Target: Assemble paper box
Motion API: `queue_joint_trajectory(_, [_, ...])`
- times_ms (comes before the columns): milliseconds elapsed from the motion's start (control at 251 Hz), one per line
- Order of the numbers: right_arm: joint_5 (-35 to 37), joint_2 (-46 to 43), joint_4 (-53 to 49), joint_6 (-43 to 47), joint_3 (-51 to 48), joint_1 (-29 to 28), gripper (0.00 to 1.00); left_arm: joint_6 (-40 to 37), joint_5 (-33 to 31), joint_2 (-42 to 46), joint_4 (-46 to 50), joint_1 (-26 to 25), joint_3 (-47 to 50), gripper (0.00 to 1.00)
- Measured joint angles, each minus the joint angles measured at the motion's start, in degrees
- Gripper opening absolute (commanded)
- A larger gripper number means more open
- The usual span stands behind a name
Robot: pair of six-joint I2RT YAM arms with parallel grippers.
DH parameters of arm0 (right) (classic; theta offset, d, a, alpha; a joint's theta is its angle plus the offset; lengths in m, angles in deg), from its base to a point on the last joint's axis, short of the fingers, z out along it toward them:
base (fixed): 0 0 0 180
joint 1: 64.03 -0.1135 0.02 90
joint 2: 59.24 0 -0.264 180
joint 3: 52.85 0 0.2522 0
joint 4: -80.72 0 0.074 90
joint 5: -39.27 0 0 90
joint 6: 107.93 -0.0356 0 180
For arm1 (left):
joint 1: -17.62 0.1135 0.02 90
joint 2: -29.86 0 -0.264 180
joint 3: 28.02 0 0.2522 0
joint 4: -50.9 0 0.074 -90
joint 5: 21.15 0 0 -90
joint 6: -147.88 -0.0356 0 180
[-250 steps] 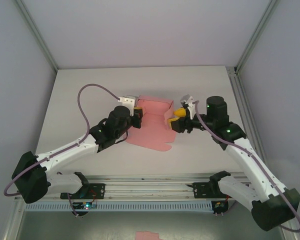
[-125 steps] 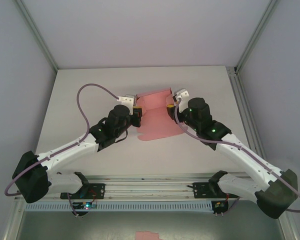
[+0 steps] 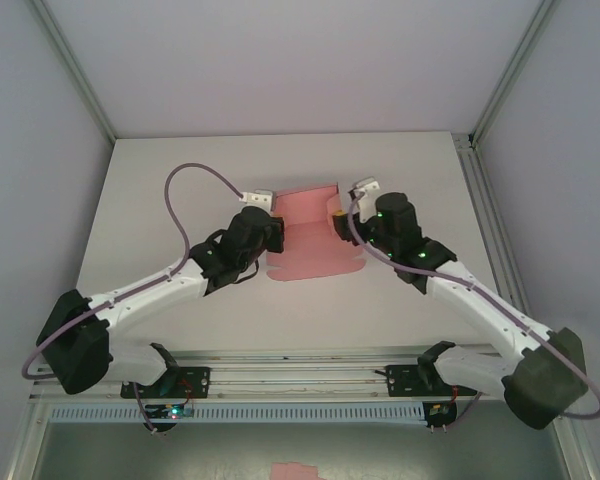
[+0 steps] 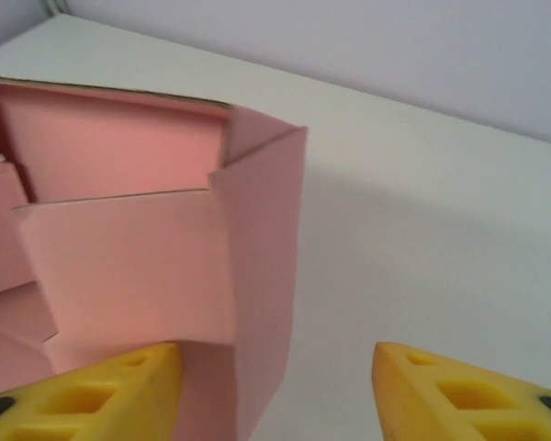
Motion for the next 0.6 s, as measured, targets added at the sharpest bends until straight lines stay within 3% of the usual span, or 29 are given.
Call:
queue_joint_trajectory(152, [-9.94,-4.61,-0.31,-3.37,-6.88,6.40,0.70,0.11,2.67,-0.57,-1.49,0.02,2.99,0.00])
queue_joint_trajectory(307, [-24.57,-10.14,0.72,-4.11,-13.62,11.96,0.77,-0.39,8.11,-0.55,-6.16,0.33,7.48,0.00])
queue_joint_trajectory(603, [-37.51,-16.94,0.98,-3.13,-14.82,13.73,0.76,-1.66,11.52,-0.55,-10.08,0.35,7.98,0.00])
